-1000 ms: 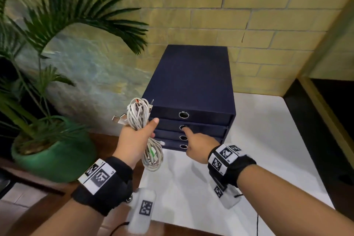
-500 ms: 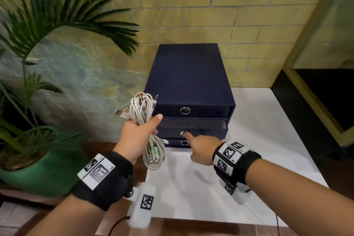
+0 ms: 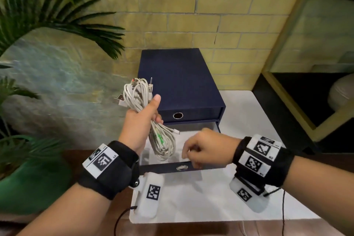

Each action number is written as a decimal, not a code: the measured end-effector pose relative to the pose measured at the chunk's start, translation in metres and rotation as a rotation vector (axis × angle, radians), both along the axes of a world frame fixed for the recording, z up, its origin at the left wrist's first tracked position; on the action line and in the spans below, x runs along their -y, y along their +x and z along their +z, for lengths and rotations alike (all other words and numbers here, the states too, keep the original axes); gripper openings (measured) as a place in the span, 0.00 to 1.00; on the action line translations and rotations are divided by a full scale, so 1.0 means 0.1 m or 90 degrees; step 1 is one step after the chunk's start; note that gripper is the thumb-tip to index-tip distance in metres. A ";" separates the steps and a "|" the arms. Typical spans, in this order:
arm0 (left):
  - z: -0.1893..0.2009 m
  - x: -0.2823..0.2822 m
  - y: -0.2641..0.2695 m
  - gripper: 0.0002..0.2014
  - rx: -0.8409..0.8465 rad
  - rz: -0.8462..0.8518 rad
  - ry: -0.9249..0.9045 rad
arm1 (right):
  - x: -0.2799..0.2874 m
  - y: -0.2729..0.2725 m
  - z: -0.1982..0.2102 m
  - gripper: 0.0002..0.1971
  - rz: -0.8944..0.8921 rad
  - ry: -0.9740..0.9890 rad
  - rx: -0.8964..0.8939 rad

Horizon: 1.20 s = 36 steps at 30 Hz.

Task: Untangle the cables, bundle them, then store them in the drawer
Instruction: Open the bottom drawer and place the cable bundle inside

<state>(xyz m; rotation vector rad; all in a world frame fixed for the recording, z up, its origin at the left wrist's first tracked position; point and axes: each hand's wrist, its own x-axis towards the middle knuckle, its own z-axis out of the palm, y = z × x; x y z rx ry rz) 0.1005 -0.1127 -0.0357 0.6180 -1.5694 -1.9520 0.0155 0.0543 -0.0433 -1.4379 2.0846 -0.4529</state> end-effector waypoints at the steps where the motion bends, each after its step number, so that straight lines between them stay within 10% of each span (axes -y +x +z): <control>1: -0.01 -0.02 -0.02 0.23 -0.002 0.003 0.017 | 0.02 -0.04 0.05 0.06 -0.062 -0.097 -0.026; 4: -0.01 -0.08 -0.07 0.21 -0.018 0.012 0.073 | 0.05 -0.02 0.09 0.14 -0.184 -0.306 -0.075; 9: 0.06 -0.28 -0.15 0.17 -0.069 -0.023 0.253 | 0.19 0.18 0.07 0.46 -0.152 -0.219 -0.088; 18: 0.04 -0.39 -0.15 0.15 -0.005 -0.039 0.253 | 0.16 -0.06 0.03 0.18 -0.143 -0.154 -0.162; 24: -0.10 -0.41 -0.15 0.18 0.037 -0.031 0.192 | 0.09 -0.09 0.19 0.41 -0.059 -0.035 0.171; 31: -0.08 -0.42 -0.15 0.20 0.055 -0.119 0.211 | 0.20 -0.11 0.19 0.15 -0.071 -0.072 0.200; 36: -0.11 -0.38 -0.11 0.25 0.072 -0.183 0.209 | 0.15 -0.15 0.16 0.13 -0.097 -0.111 0.125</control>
